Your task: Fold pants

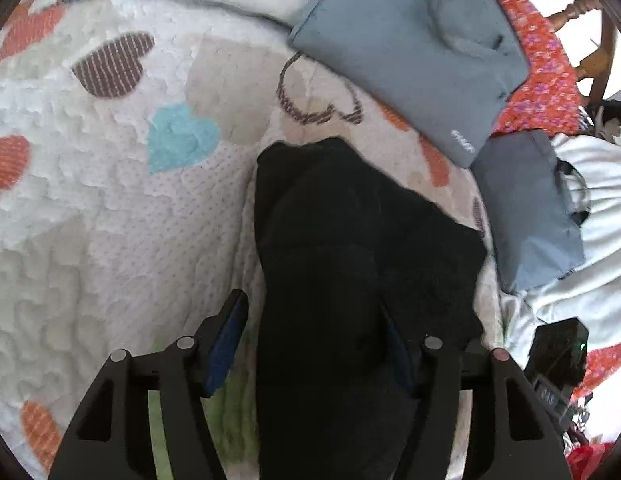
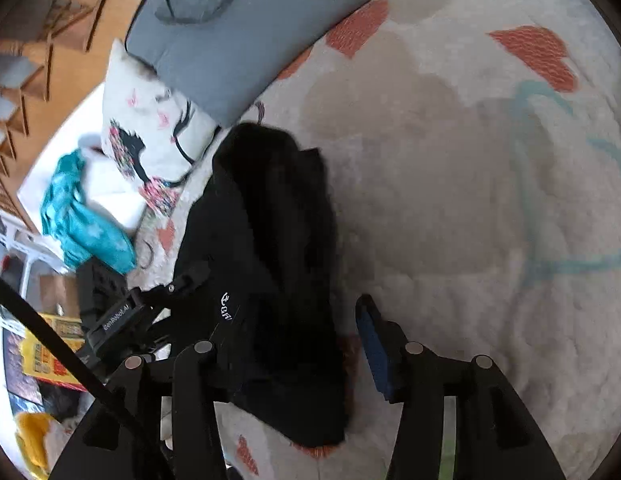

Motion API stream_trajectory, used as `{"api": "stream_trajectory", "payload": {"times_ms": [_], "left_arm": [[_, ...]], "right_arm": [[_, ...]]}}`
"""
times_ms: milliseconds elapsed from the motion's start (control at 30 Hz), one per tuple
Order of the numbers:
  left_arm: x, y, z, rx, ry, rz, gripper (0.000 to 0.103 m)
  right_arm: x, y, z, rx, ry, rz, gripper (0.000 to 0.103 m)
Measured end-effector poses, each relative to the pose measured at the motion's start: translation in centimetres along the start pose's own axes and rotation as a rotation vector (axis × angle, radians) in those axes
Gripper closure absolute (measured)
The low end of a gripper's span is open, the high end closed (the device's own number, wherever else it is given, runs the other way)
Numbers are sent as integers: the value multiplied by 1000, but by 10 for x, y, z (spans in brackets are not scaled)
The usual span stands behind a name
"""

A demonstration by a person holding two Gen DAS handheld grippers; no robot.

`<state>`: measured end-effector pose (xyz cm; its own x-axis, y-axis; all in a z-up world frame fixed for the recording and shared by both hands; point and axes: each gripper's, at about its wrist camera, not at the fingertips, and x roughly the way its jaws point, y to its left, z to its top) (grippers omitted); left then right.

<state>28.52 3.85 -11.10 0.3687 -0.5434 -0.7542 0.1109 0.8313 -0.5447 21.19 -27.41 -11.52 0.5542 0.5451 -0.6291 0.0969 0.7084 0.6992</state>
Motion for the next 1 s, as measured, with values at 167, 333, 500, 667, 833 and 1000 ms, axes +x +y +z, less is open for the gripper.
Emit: {"api": "stream_trajectory", "payload": {"times_ms": [167, 333, 500, 667, 833, 1000], "left_arm": [[-52, -19, 6, 20, -129, -35, 41], [-17, -29, 28, -27, -98, -72, 40], [39, 2, 33, -128, -42, -30, 41], [36, 6, 34, -110, -46, -43, 41], [-8, -6, 16, -43, -71, 13, 41], [-52, -15, -41, 25, -89, 88, 41]], "right_arm": [[-44, 42, 23, -83, -120, 90, 37], [-7, 64, 52, 14, -35, 306, 24], [50, 28, 69, 175, 6, 246, 27], [56, 8, 67, 205, -15, 283, 31], [25, 24, 54, 121, -41, 181, 25], [-18, 26, -1, 50, -59, 103, 24]]}}
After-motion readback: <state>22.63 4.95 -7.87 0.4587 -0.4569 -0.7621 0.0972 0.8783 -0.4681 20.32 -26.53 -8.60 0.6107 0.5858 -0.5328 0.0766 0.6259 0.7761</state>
